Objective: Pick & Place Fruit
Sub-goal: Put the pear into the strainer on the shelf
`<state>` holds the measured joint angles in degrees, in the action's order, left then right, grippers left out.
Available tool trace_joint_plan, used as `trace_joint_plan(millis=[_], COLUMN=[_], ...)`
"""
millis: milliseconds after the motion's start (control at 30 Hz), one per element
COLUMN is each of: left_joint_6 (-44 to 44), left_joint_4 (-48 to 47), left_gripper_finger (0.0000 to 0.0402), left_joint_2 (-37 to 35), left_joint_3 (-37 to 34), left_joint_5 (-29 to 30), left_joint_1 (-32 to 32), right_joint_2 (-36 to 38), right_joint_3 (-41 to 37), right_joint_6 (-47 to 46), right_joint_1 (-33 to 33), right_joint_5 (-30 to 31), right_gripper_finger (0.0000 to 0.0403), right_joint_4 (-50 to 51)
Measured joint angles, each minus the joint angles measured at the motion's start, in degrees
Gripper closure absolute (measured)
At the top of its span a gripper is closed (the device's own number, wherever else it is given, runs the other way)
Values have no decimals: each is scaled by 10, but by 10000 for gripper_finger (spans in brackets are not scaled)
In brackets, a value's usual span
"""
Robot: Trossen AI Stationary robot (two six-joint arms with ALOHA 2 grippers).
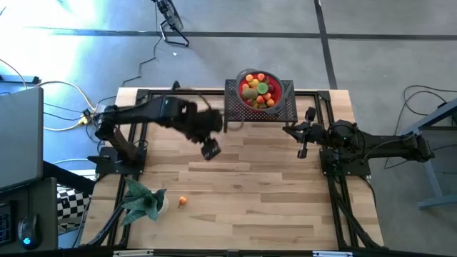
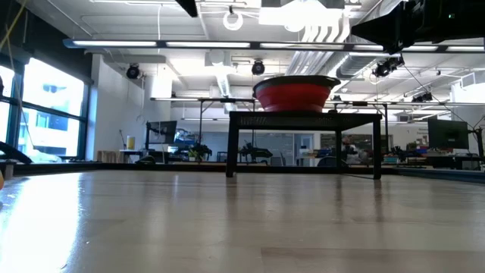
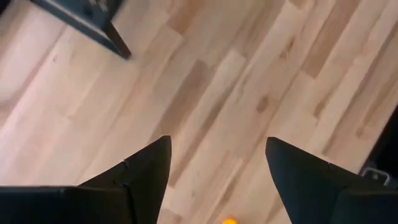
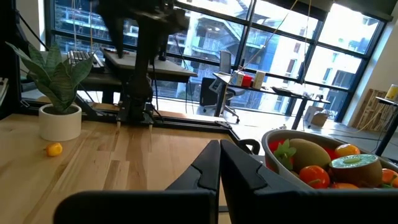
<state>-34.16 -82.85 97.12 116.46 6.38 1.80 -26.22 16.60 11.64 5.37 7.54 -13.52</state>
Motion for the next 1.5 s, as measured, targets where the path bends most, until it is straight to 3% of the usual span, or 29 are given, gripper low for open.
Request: trace_joint_plan(millis=[233,467,700,967,1500], left_joint_6=[-102,-144,-124,-137,-167], left_joint_4=[-24,-67,-77,-70,-43], left_gripper_finger=[145,145,145,145,145], left_joint_2=[6,46,103,153,154], left_joint_3=[0,1,0,-7,-208], left_joint_5=[62,62,3,-16,-128], left_joint_1=[96,151,188,216,239], right_joint_2=[0,0,0,-14,-64], right_joint_3=[0,0,0,0,0], right_joint_6=[0,-22,-60,-75,-76], right_joint_1=[0,0,0,0,0], right_joint_5=[0,0,-3,-3,-2], right_gripper_finger=[398,398,398,398,398], right_joint_4=[0,2,7,13,11])
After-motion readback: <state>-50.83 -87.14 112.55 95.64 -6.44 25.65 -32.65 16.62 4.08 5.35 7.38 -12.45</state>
